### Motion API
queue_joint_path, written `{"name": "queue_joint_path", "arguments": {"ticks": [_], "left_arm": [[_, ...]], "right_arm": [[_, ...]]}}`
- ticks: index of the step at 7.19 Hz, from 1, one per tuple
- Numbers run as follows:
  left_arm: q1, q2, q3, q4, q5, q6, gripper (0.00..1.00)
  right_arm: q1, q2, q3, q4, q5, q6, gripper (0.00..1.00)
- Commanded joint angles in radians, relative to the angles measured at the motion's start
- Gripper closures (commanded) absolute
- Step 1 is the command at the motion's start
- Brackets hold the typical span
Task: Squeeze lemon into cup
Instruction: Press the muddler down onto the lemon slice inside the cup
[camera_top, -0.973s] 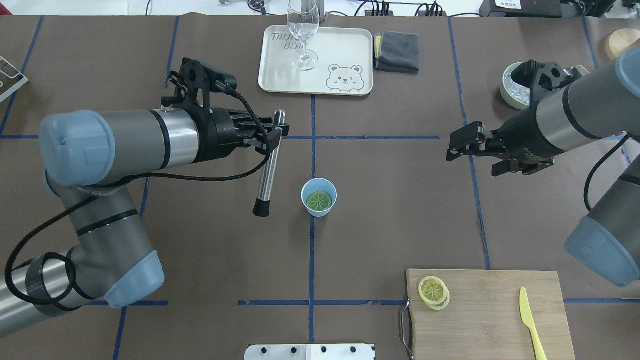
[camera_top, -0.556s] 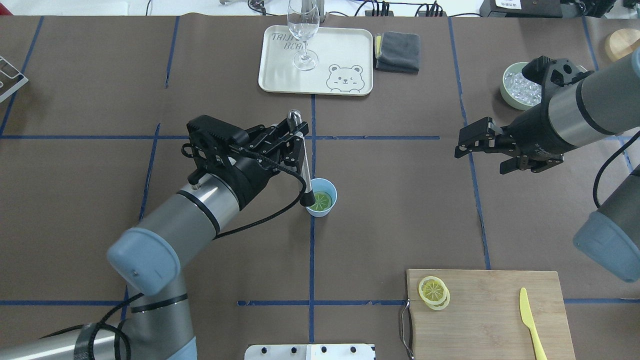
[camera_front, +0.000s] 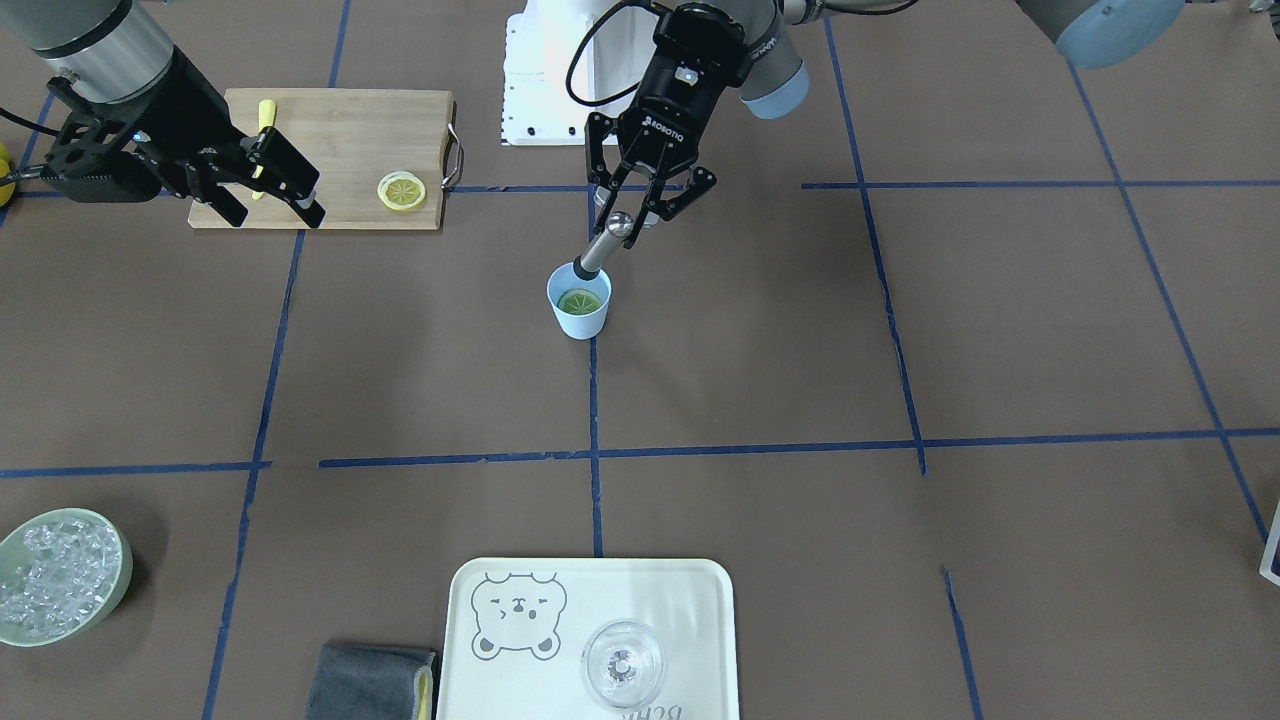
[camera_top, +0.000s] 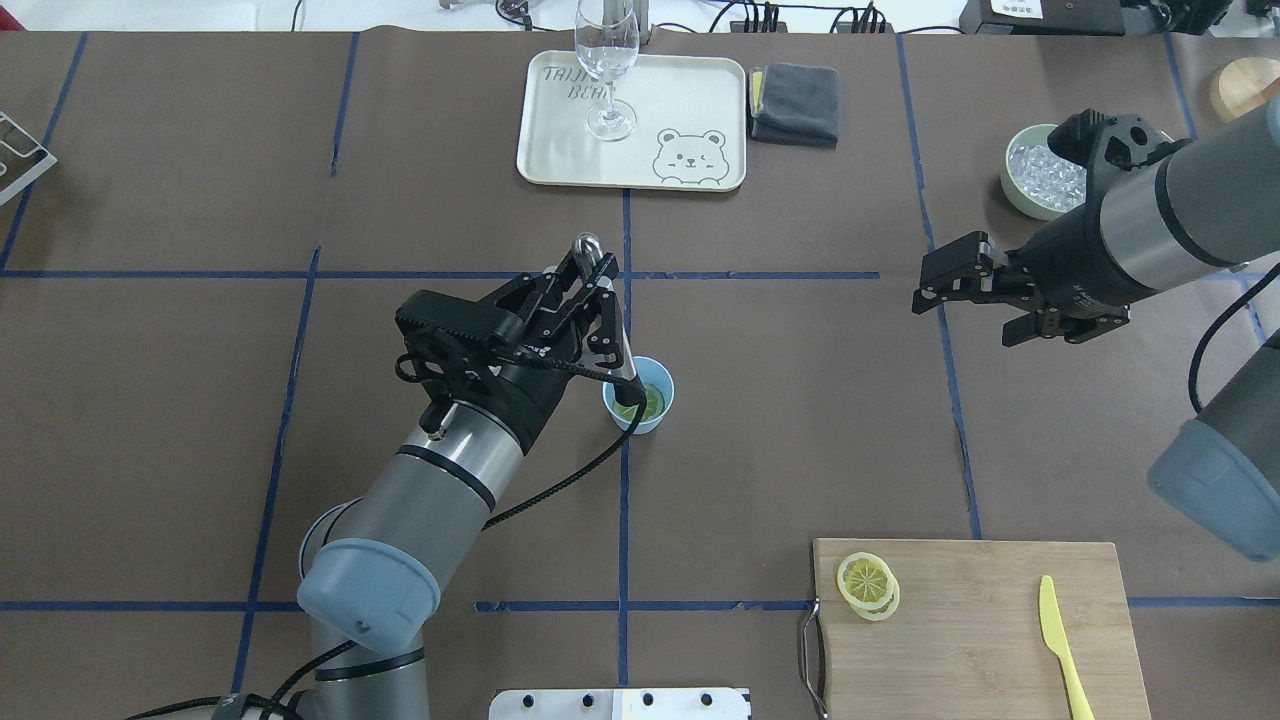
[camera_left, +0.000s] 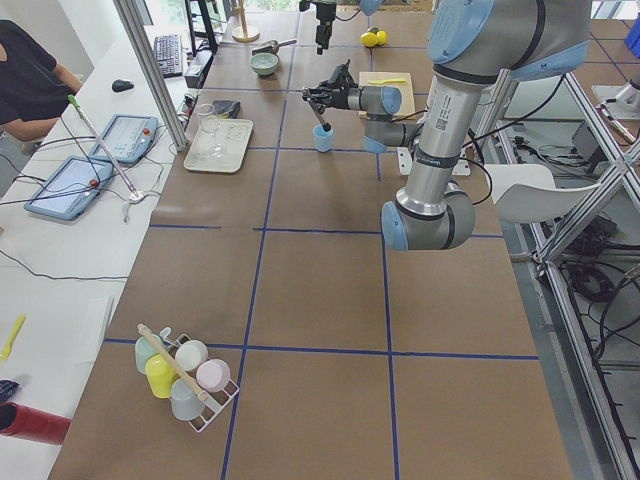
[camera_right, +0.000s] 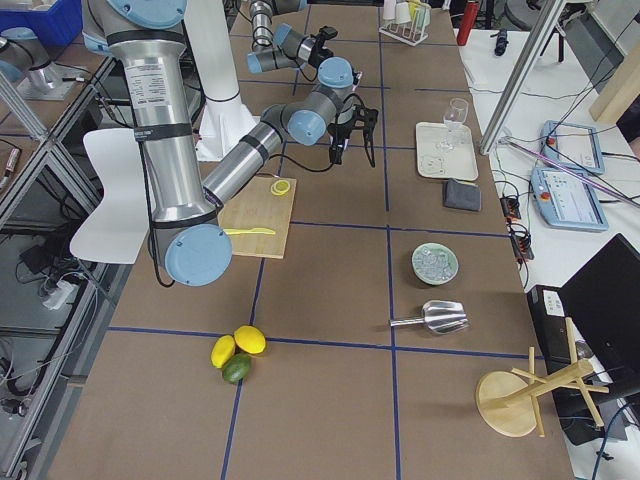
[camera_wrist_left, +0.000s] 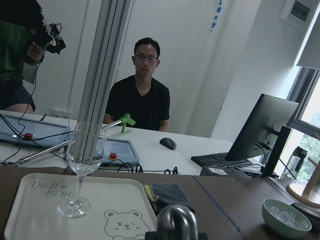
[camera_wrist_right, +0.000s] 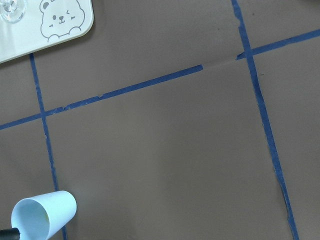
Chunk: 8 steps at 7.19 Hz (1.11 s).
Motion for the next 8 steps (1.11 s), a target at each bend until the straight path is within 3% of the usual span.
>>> {"name": "queue_joint_path", "arguments": {"ticks": [1, 8], "left_arm": [[0.009, -0.028, 0.033, 0.001, 0.048, 0.035, 1.0], [0.03, -0.08, 0.176, -0.002, 0.075, 0.03, 1.0]], "right_arm": [[0.0, -0.002, 0.001, 0.0, 0.002, 0.0, 0.0], [-0.003, 0.0, -0.019, 0.012, -0.001, 0.0, 0.0]]}}
